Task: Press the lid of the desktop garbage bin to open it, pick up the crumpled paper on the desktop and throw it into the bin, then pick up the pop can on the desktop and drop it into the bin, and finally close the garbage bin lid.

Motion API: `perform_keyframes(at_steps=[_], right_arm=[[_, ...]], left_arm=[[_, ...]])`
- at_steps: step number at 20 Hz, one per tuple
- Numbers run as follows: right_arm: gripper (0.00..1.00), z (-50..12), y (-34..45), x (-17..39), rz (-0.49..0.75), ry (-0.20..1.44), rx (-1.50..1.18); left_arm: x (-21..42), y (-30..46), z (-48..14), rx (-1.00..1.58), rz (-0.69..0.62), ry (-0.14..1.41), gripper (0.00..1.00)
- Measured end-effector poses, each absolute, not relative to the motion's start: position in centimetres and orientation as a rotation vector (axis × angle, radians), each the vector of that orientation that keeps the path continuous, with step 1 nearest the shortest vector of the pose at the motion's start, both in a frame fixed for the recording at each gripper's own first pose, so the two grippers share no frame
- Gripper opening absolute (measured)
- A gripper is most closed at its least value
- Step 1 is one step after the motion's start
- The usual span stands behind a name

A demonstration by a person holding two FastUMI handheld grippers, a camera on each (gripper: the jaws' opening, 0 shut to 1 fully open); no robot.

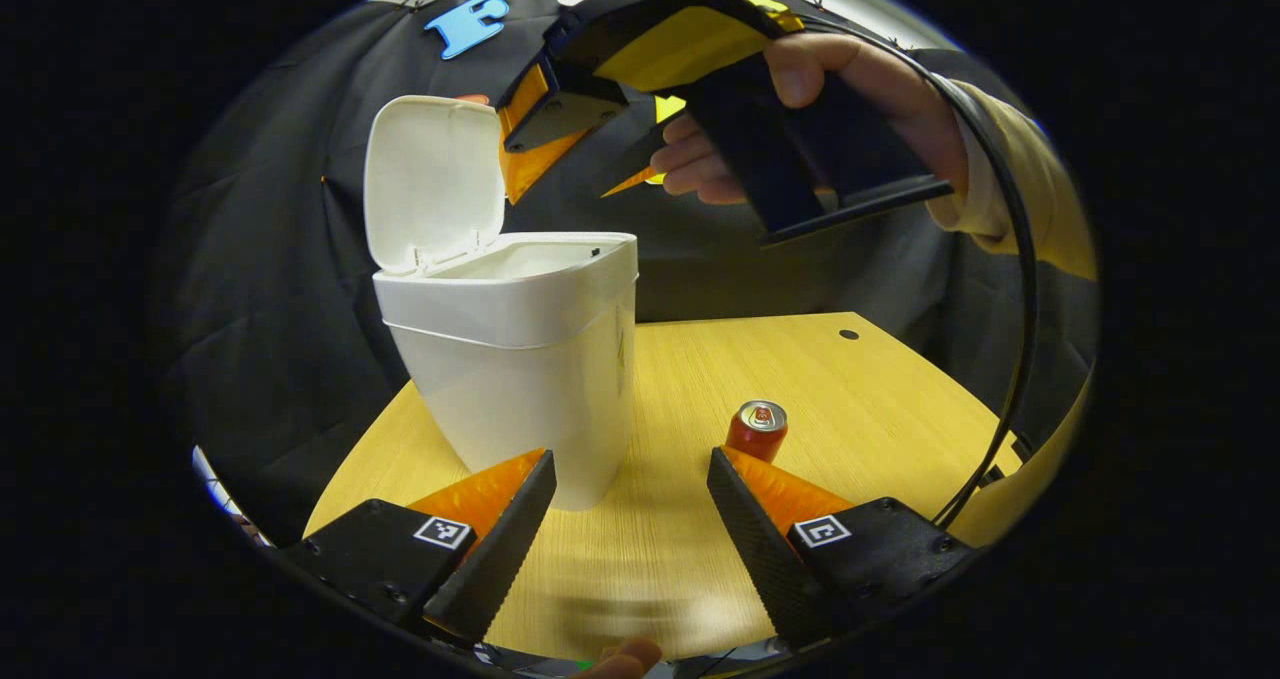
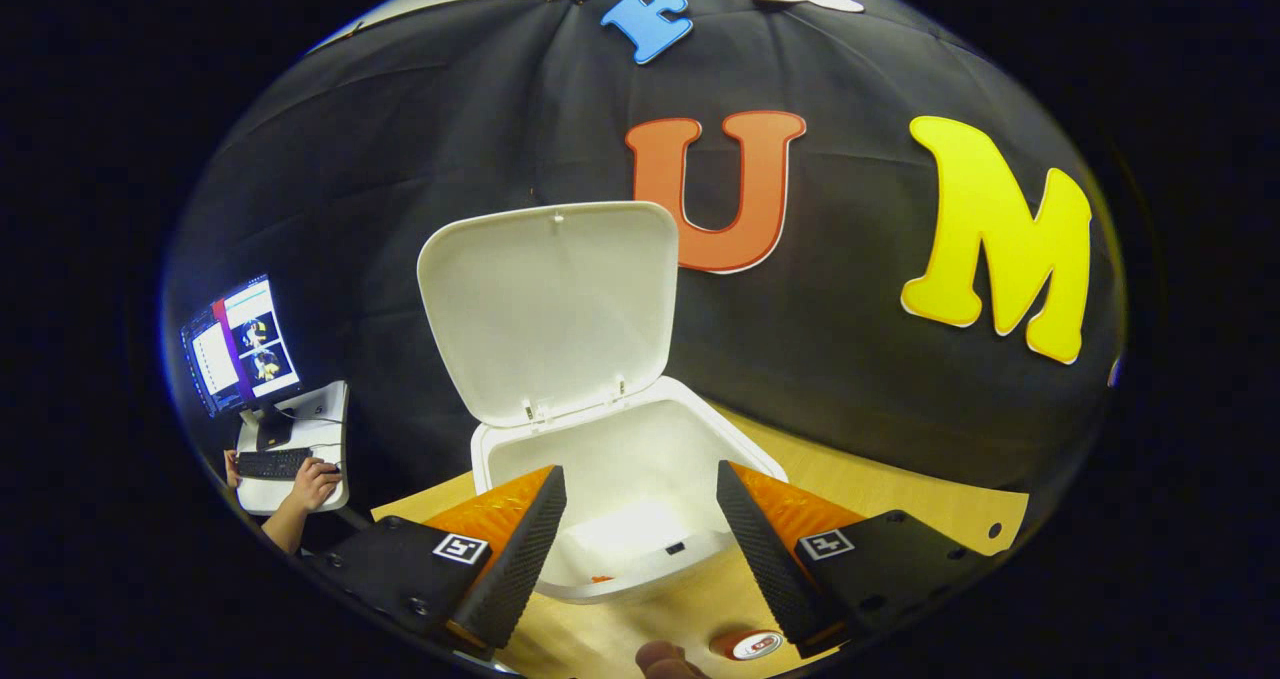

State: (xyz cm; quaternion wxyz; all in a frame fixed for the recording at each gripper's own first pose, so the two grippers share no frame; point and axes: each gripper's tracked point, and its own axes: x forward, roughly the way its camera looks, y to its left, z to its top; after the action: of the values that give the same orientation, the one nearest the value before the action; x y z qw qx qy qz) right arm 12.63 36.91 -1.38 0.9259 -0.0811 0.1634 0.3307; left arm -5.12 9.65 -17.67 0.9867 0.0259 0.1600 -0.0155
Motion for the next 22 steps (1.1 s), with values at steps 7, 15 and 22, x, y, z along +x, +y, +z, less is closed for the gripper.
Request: perform_keyframes(at_steps=[7,15,22], right_arm=[[0.96,0.4,26.2,13.7,0.518,0.301,-0.114],[0.96,-3.1,11.3,12.9,0.276,0.338,-0.054],[0.96,-8.7,1.5,9.0,0.119,0.45,0.015]], left_arm=[[-2.0,6.6,-18.4,0.047,-0.083,0.326,1.0],[1.7,0.6,-21.9,0.069,-0.192,0.37,1.0],[4.3,-2.0,-26.4,0.076,-0.223,0.44,1.0]])
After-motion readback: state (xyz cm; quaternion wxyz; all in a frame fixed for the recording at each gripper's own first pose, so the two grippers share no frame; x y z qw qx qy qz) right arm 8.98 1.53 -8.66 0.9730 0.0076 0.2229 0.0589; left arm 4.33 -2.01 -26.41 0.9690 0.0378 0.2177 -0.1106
